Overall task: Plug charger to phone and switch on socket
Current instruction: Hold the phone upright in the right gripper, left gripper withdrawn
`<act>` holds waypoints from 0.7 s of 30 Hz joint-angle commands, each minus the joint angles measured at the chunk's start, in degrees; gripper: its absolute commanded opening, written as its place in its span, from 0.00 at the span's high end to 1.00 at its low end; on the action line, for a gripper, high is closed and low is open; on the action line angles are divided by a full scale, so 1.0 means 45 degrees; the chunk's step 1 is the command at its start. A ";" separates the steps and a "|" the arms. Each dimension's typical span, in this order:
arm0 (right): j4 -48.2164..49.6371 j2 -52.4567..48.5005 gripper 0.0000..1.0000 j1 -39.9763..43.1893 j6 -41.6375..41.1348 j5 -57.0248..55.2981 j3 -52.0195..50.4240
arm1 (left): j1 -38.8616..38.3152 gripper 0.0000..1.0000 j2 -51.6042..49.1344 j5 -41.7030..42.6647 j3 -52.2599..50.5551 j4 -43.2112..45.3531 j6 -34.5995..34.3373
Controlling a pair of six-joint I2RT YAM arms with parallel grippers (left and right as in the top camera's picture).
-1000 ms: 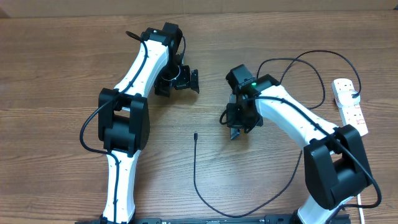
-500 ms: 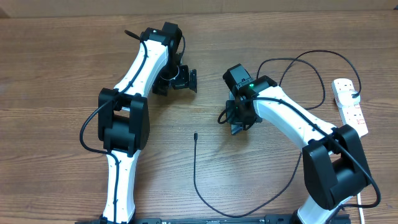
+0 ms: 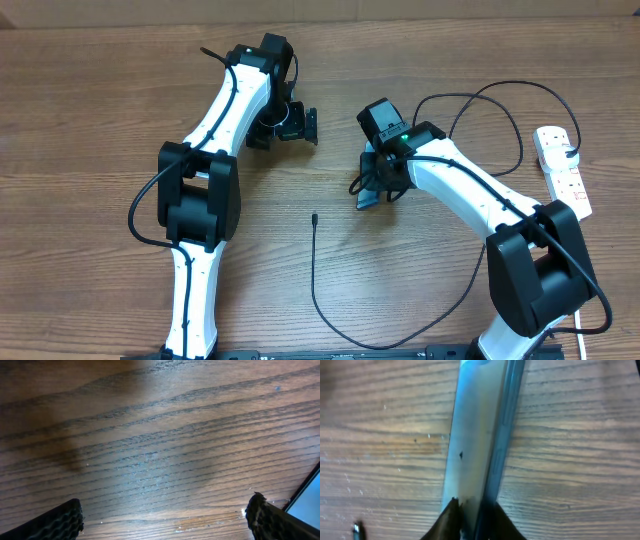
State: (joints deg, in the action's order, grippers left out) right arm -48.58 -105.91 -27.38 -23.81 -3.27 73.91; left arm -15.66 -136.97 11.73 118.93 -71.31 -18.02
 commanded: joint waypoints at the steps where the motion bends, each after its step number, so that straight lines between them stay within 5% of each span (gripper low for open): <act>1: 0.0117 0.0029 0.89 -0.0015 -0.0039 -0.0121 0.0029 | -0.0024 0.00 -0.0019 -0.0073 0.0068 0.0005 -0.0087; 4: 0.0199 0.0029 0.96 -0.0015 -0.0044 -0.0121 0.0024 | -0.0024 0.01 -0.0019 -0.0073 0.0068 0.0010 -0.0087; 21: -0.1161 0.0034 0.96 -0.1520 -0.0257 -0.2181 0.0019 | -0.0024 0.00 -0.0019 -0.0073 0.0068 0.0010 -0.0087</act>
State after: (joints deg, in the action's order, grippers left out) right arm -51.83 -105.69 -32.14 -24.03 -9.80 74.32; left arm -15.66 -136.97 11.73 118.93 -71.31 -18.02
